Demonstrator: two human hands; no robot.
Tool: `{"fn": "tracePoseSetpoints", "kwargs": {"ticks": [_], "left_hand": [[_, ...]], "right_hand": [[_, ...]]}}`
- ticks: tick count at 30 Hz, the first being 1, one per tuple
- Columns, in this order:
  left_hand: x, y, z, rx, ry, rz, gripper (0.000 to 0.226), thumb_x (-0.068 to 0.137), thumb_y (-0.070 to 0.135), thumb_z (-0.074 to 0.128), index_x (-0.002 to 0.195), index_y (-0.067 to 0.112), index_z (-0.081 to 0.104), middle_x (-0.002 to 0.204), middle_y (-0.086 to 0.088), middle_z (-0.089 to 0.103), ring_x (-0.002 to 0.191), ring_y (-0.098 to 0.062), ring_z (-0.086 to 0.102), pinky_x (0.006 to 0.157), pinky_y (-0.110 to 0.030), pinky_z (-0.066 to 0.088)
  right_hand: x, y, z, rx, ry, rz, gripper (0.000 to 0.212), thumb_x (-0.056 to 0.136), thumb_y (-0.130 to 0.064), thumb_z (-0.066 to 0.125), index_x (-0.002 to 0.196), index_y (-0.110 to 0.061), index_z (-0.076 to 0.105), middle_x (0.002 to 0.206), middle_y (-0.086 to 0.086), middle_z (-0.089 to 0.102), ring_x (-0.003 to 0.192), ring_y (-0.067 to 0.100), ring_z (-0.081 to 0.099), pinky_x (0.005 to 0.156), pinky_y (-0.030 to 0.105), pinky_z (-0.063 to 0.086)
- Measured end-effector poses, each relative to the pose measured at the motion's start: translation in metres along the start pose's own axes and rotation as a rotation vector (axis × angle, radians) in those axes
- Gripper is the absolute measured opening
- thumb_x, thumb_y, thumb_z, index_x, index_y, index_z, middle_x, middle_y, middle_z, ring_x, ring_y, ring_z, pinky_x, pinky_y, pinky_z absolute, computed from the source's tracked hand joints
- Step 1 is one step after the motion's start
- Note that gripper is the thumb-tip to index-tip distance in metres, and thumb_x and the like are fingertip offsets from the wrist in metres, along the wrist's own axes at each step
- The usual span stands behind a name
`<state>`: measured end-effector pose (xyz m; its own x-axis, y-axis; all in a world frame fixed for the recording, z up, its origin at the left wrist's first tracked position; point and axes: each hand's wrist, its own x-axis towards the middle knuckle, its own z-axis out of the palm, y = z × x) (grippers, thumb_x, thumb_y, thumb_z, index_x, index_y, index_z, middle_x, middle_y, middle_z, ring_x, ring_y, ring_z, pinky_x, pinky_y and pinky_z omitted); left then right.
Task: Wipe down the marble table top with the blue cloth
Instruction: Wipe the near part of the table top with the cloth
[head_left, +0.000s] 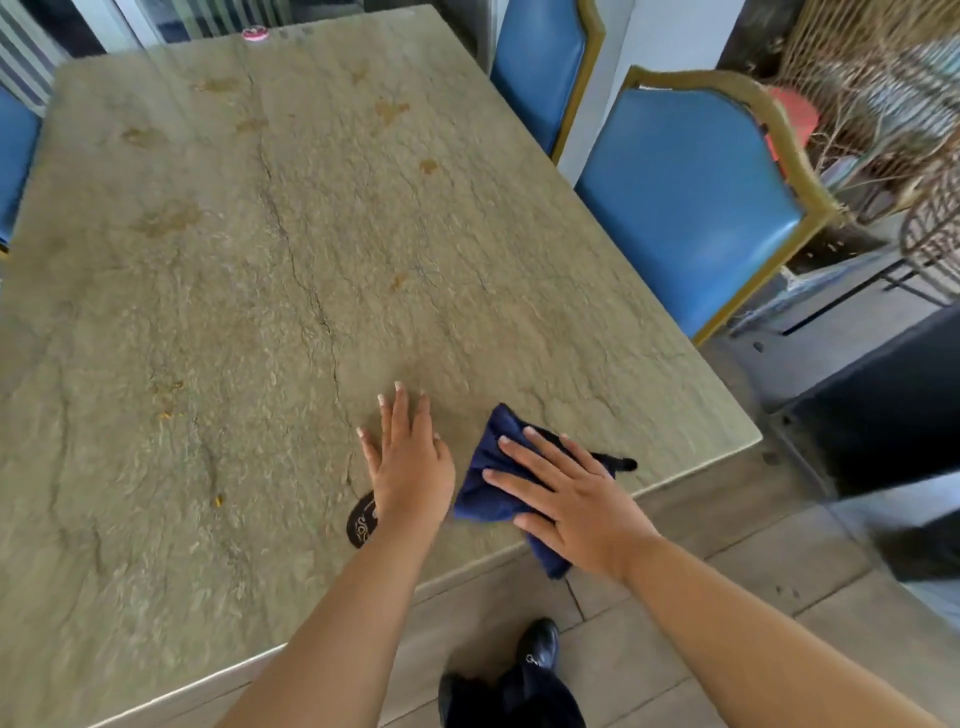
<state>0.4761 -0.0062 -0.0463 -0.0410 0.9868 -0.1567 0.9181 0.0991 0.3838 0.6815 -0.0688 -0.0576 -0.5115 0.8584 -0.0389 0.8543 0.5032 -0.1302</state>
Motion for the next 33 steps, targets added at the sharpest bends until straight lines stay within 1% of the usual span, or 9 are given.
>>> {"fn": "tracePoseSetpoints", "kwargs": {"ticks": [5, 7, 11, 14, 19, 24, 26, 30, 33], "left_hand": [[-0.016, 0.031, 0.018, 0.085, -0.042, 0.170, 0.057, 0.101, 0.028, 0.026, 0.154, 0.021, 0.008, 0.163, 0.003, -0.007, 0.148, -0.019, -0.014, 0.119, -0.052, -0.003], [-0.017, 0.041, 0.023, 0.093, -0.038, 0.192, 0.056, 0.100, 0.024, 0.028, 0.154, 0.021, 0.011, 0.162, 0.007, -0.005, 0.149, -0.018, -0.012, 0.119, -0.054, -0.002], [-0.002, 0.054, 0.025, 0.086, -0.009, 0.150, 0.056, 0.098, 0.025, 0.031, 0.153, 0.024, 0.017, 0.162, 0.010, -0.001, 0.149, -0.014, -0.008, 0.117, -0.060, -0.003], [0.022, 0.068, 0.027, 0.061, 0.034, 0.028, 0.055, 0.099, 0.028, 0.030, 0.152, 0.030, 0.017, 0.162, 0.009, -0.003, 0.148, -0.011, -0.008, 0.114, -0.063, -0.006], [0.050, 0.101, 0.036, 0.118, 0.074, -0.250, 0.057, 0.097, 0.034, 0.013, 0.152, 0.038, -0.004, 0.161, 0.011, -0.014, 0.147, -0.011, -0.018, 0.109, -0.070, -0.006], [0.057, 0.110, 0.043, 0.167, 0.121, -0.291, 0.057, 0.097, 0.036, 0.012, 0.150, 0.040, -0.008, 0.161, 0.012, -0.014, 0.146, -0.011, -0.019, 0.109, -0.071, -0.007], [0.057, 0.110, 0.044, 0.169, 0.140, -0.302, 0.058, 0.097, 0.037, 0.013, 0.152, 0.036, -0.005, 0.161, 0.012, -0.012, 0.146, -0.009, -0.017, 0.110, -0.068, -0.008], [0.058, 0.110, 0.045, 0.115, 0.180, -0.370, 0.066, 0.092, 0.039, 0.014, 0.154, 0.021, -0.003, 0.161, 0.009, -0.011, 0.146, -0.006, -0.016, 0.115, -0.061, -0.007], [0.060, 0.108, 0.048, 0.140, 0.188, -0.370, 0.065, 0.095, 0.040, 0.017, 0.153, 0.020, -0.006, 0.161, 0.007, -0.014, 0.145, -0.007, -0.021, 0.116, -0.061, -0.005]], "right_hand": [[-0.011, 0.061, -0.017, 0.139, 0.035, 0.812, 0.055, 0.096, -0.057, 0.008, 0.148, -0.044, -0.001, 0.161, -0.006, -0.005, 0.147, 0.020, -0.008, 0.119, 0.044, 0.001], [0.007, 0.045, -0.021, 0.175, 0.001, 0.958, 0.056, 0.097, -0.054, 0.010, 0.149, -0.039, -0.006, 0.159, -0.003, -0.015, 0.145, 0.023, -0.017, 0.118, 0.048, -0.004], [0.005, 0.029, -0.011, 0.015, 0.002, 0.359, 0.057, 0.097, -0.054, 0.020, 0.150, -0.039, 0.006, 0.161, -0.003, 0.000, 0.147, 0.025, -0.005, 0.117, 0.050, 0.008], [-0.016, 0.082, -0.014, -0.056, -0.047, 0.012, 0.054, 0.098, -0.054, 0.027, 0.149, -0.045, 0.011, 0.160, -0.011, 0.004, 0.148, 0.018, -0.002, 0.118, 0.043, 0.003], [0.000, 0.170, -0.027, -0.036, -0.044, 0.310, 0.054, 0.095, -0.060, 0.012, 0.147, -0.049, 0.004, 0.160, -0.010, 0.001, 0.148, 0.020, -0.002, 0.117, 0.045, 0.005], [0.086, 0.178, -0.026, -0.007, 0.016, 0.482, 0.062, 0.093, -0.057, 0.009, 0.151, -0.036, 0.002, 0.161, 0.003, -0.003, 0.147, 0.030, -0.008, 0.116, 0.051, -0.005], [0.115, 0.152, -0.021, 0.011, 0.019, 0.326, 0.064, 0.093, -0.056, 0.013, 0.152, -0.032, 0.008, 0.160, 0.006, 0.002, 0.147, 0.033, -0.002, 0.116, 0.056, 0.005], [0.144, 0.150, -0.020, -0.010, -0.029, -0.367, 0.055, 0.097, -0.055, 0.025, 0.149, -0.039, 0.018, 0.160, -0.005, 0.010, 0.148, 0.022, 0.004, 0.117, 0.050, 0.013], [0.182, 0.191, -0.027, -0.019, 0.014, -0.374, 0.051, 0.098, -0.054, 0.021, 0.148, -0.044, 0.020, 0.159, -0.008, 0.015, 0.147, 0.020, 0.010, 0.116, 0.049, 0.016]]}}
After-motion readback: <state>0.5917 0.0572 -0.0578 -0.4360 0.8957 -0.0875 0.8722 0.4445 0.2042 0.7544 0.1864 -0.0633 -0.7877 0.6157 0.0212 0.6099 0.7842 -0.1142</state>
